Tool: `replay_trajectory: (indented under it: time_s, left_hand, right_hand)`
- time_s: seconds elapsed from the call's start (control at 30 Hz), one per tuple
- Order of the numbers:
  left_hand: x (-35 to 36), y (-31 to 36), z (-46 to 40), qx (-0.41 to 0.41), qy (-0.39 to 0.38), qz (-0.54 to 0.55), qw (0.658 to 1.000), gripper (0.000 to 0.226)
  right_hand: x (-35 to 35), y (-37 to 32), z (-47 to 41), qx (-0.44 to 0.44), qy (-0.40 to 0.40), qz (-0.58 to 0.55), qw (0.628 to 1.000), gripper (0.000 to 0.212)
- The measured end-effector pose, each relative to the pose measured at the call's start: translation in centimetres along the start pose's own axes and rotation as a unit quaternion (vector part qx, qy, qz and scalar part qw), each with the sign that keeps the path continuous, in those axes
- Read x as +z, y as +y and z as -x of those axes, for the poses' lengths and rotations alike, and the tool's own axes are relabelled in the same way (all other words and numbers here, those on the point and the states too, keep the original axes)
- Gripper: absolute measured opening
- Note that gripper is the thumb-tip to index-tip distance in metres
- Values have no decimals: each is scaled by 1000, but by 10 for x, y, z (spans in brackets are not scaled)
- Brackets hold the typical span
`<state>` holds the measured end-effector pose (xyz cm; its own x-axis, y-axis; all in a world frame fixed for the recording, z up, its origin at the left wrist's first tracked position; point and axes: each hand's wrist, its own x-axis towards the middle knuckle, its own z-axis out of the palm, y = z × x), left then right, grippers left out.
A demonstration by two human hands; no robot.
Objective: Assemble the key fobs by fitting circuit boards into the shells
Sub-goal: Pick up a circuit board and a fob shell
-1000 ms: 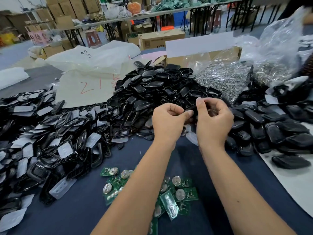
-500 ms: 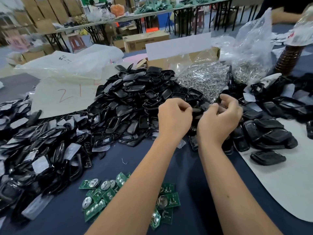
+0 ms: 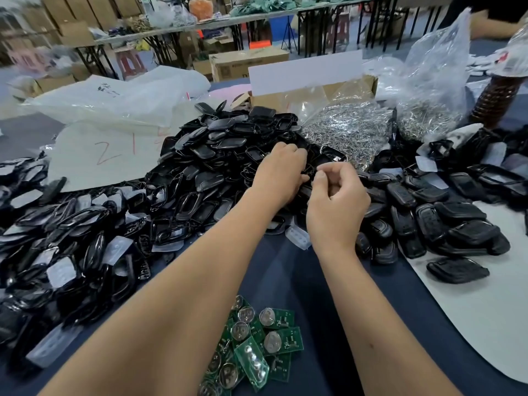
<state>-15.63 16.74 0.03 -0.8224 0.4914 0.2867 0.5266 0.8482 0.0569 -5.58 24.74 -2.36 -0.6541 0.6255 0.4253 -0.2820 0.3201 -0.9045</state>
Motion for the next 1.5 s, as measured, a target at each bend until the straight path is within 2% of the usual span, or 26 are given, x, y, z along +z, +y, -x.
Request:
replay_trajectory:
  time_s: [0.1, 0.17, 0.27, 0.37, 0.43, 0.57, 0.63, 0.7, 0.8, 0.87, 0.93, 1.0, 1.1, 1.17, 1.3, 1.5]
  left_hand:
    - [-2, -2, 4, 3, 43, 28, 999, 12]
    - [-6, -4, 8, -39, 78, 104, 991, 14]
    - [-15, -15, 17, -129, 145, 231, 953, 20]
    - [-25, -33, 33, -193, 209, 267, 921, 29]
    - [-30, -44, 52, -232, 223, 290, 902, 35]
    - [-31, -64, 92, -334, 188, 359, 851, 30]
    - [-34, -73, 114, -377, 179, 396, 818, 29]
    - [-38, -81, 135, -411, 176, 417, 792, 31]
    - [-39, -84, 166, -463, 173, 469, 732, 25]
    - [-39, -80, 182, -473, 167, 486, 716, 23]
    - [-41, -77, 190, -458, 166, 493, 720, 19]
    - [-43, -75, 191, -432, 176, 484, 740, 21]
    - [-42, -70, 192, -386, 192, 457, 778, 23]
    - [-37, -67, 194, -376, 192, 469, 776, 24]
    - [-30, -63, 198, -392, 186, 509, 743, 13]
    - [-30, -55, 196, -415, 142, 596, 672, 11]
  right_hand:
    - [2, 2, 2, 4, -35, -6, 999, 12]
    - [2, 1, 2, 4, -58, -20, 998, 15]
    - [4, 0, 4, 5, -129, -18, 991, 17]
    - [9, -3, 12, -11, -244, -6, 970, 23]
    - [13, -7, 22, -56, -345, 14, 937, 23]
    - [24, -16, 51, -136, -527, 54, 837, 23]
    - [28, -22, 64, -163, -594, 78, 784, 24]
    - [29, -26, 69, -207, -623, 129, 743, 30]
    - [27, -31, 67, -201, -645, 146, 723, 32]
    - [24, -30, 65, -169, -660, 119, 722, 25]
    - [24, -28, 63, -115, -665, 84, 734, 22]
    - [23, -24, 61, -60, -651, 36, 756, 22]
    - [25, -19, 62, -7, -573, -39, 818, 22]
    - [28, -14, 63, 54, -506, -89, 856, 20]
    - [31, -6, 63, 131, -420, -165, 883, 9]
    - [30, -6, 61, 216, -371, -242, 870, 14]
